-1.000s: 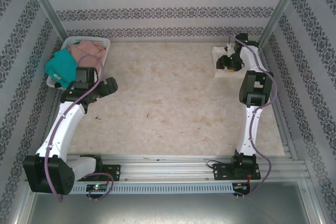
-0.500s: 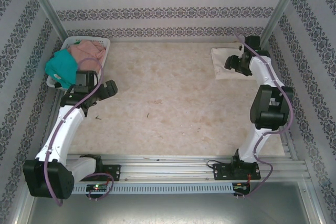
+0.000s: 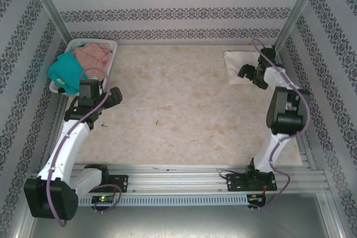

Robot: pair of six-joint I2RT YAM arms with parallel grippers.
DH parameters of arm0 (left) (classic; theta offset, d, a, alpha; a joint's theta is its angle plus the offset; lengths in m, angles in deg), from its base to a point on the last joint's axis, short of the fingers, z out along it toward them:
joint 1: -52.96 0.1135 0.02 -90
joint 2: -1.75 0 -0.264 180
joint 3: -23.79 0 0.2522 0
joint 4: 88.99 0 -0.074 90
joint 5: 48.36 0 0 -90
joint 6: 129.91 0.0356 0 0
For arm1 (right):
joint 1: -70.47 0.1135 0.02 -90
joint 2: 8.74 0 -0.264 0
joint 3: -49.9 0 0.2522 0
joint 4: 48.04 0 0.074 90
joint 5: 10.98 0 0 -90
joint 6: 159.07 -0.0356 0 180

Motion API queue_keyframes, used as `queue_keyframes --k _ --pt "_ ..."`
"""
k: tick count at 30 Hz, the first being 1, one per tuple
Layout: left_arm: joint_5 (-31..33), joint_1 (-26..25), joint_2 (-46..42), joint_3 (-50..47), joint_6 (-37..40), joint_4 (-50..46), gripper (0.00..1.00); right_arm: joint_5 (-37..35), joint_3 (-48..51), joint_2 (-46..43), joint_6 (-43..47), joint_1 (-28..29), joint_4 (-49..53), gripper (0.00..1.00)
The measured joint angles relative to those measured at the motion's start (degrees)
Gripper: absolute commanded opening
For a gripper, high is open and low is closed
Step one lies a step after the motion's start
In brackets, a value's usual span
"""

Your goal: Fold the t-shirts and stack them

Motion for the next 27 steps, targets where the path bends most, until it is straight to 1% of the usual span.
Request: queue_keyframes --k 2,4,6,8,9,10,12,15,17,20,22,25,27 --pt "0.55 0.0 -2.25 -3.52 1.09 3.76 1.0 -4.26 9.27 -11.54 0.52 3.69 -4.0 0.98" --pt "0.59 0.0 -4.44 -7.93 1.88 8.31 1.0 -9.18 19.76 -24.26 2.19 8.59 -10.8 0.98" --pt "0.5 0.0 -5.05 -12.15 2.16 13.03 1.0 -11.54 30.62 -35.95 3.45 12.57 -18.38 0.98" --pt "-0.66 -0.13 -2.99 -14.19 2.62 17.27 1.0 -13.44 40.19 -43.34 5.88 13.05 -25.94 0.98" --pt "-1.36 -0.37 -0.9 -14.47 3.02 19.56 1.0 -14.32 44.72 -45.44 7.58 13.05 -29.57 0.98" --pt "-1.86 -0.79 1.2 -14.43 3.37 21.57 1.0 -15.15 48.19 -46.38 9.11 12.98 -32.11 0.98" --pt "-2.54 -2.6 6.6 -14.21 5.16 26.56 1.0 -16.2 53.35 -45.57 11.47 12.9 -35.08 0.98" --pt "-1.53 -6.43 13.33 -14.19 9.25 32.26 1.0 -17.2 56.04 -42.12 13.31 12.61 -39.21 0.98" --pt "-0.5 -8.41 16.79 -13.68 11.47 33.66 1.0 -17.79 56.33 -38.56 13.88 12.26 -43.34 0.98" --pt "1.25 -8.81 18.18 -13.77 14.51 36.52 1.0 -17.79 56.22 -34.82 16.0 11.54 -47.63 0.98" --pt "2.99 -8.74 18.05 -14.23 16.92 40.09 1.0 -17.49 56.04 -32.79 16.79 10.73 -50.53 0.98" --pt "5.6 -8.63 19.21 -17.38 20.24 49.53 1.0 -14.82 54.36 -29.49 16.61 6.97 -53.22 0.98" --pt "5.64 -8.24 21.86 -18.25 21.14 50.9 1.0 -13.03 53.18 -28.28 16.48 4.63 -54.12 0.98"
